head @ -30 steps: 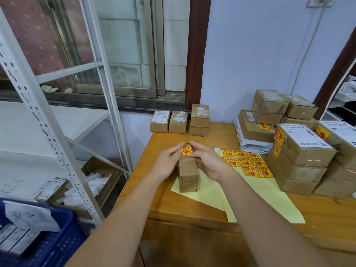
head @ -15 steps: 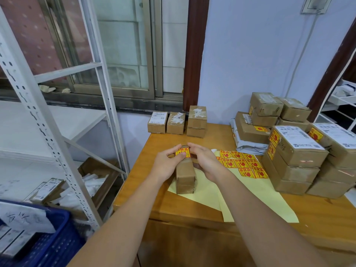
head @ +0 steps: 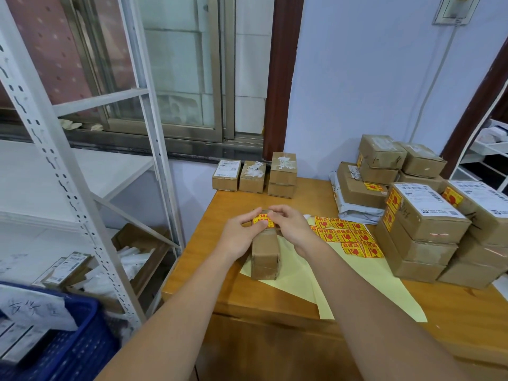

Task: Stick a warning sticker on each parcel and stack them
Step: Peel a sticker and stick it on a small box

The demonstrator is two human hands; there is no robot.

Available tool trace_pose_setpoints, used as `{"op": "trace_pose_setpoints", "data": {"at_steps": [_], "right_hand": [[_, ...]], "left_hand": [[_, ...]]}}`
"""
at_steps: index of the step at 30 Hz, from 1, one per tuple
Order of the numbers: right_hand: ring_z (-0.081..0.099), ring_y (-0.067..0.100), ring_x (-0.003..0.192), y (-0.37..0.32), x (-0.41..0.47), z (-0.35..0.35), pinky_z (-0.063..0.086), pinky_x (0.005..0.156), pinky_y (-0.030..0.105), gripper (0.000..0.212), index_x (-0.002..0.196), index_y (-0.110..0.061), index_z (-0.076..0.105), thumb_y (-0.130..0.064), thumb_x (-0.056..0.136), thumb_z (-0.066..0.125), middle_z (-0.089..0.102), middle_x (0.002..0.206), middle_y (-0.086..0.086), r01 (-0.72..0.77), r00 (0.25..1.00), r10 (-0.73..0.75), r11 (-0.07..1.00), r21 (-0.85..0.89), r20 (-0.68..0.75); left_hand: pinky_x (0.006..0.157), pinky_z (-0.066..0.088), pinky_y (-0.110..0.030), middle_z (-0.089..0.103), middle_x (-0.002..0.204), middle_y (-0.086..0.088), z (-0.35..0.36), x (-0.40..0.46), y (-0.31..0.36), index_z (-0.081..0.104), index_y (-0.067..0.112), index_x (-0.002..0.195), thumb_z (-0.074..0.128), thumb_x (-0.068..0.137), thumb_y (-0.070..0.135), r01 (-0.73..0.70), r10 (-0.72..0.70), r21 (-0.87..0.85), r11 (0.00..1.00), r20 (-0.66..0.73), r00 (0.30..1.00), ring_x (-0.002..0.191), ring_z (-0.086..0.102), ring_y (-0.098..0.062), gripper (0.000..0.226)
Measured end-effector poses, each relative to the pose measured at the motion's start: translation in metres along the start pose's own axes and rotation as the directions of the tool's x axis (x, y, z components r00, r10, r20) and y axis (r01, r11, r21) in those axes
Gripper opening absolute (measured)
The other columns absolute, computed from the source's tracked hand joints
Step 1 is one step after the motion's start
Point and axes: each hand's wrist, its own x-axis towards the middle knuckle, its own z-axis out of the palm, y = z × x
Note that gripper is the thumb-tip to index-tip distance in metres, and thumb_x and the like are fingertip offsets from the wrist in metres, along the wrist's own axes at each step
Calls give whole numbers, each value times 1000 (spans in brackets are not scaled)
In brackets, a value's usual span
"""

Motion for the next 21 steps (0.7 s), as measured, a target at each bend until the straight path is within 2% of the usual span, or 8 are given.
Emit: {"op": "trace_pose_setpoints", "data": {"at_steps": [3, 6, 10, 15, 18, 21], "right_hand": [[60, 17, 111, 0, 3, 2, 52, 99, 39, 18, 117, -23, 67, -29, 102, 59, 65, 115, -4, 13, 999, -13, 1000, -9, -46], [59, 14, 106, -3, 6, 4, 51, 93, 35, 13, 108, -23, 68, -27, 102, 58, 64, 109, -6, 14, 996, -15, 1000, -15, -83], [59, 17, 104, -5, 9, 10, 48, 89, 33, 13, 102, -21, 68, -24, 103, 55, 64, 103, -6, 32, 989, -43, 996, -82, -140], [60, 19, 104, -8, 9, 11, 45, 86, 33, 23, 111, -13, 69, -26, 104, 51, 65, 105, -2, 92, 985, -128, 957, -276, -116], [62, 16, 100, -8, 9, 7, 49, 85, 33, 32, 108, -14, 69, -43, 96, 65, 68, 103, -3, 73, 991, -101, 957, -280, -84], [64, 13, 91, -8, 12, 2, 52, 80, 30, 38, 103, -15, 69, -46, 84, 78, 68, 93, -3, 62, 996, -76, 966, -250, -46]], "left_hand": [[86, 41, -8, 58, 146, 11, 0, 0, 1, 62, 30, 141, 74, 93, 36, -7, 6, 13, 1000, 3, 1000, 134, 50, -6, 49], [81, 42, -7, 58, 145, 11, 0, 0, 2, 62, 29, 141, 74, 94, 35, 1, -1, 16, 1000, 6, 1000, 133, 50, -6, 49], [85, 42, -9, 59, 144, 10, 0, 0, 0, 62, 29, 141, 73, 94, 34, 6, -6, 17, 1000, 3, 1000, 133, 51, -7, 48], [73, 45, -3, 58, 138, 8, 0, 2, -2, 46, 26, 154, 74, 94, 30, 10, -10, 7, 1000, -6, 1000, 124, 51, -5, 66], [85, 41, -10, 56, 145, 4, -2, 4, -4, 44, 25, 155, 76, 93, 34, 8, -8, 32, 999, 0, 1000, 127, 48, -5, 71], [98, 37, -22, 55, 149, 2, -2, 4, -4, 46, 26, 154, 77, 91, 36, 20, -20, 28, 999, 5, 1000, 126, 47, -4, 72]]}}
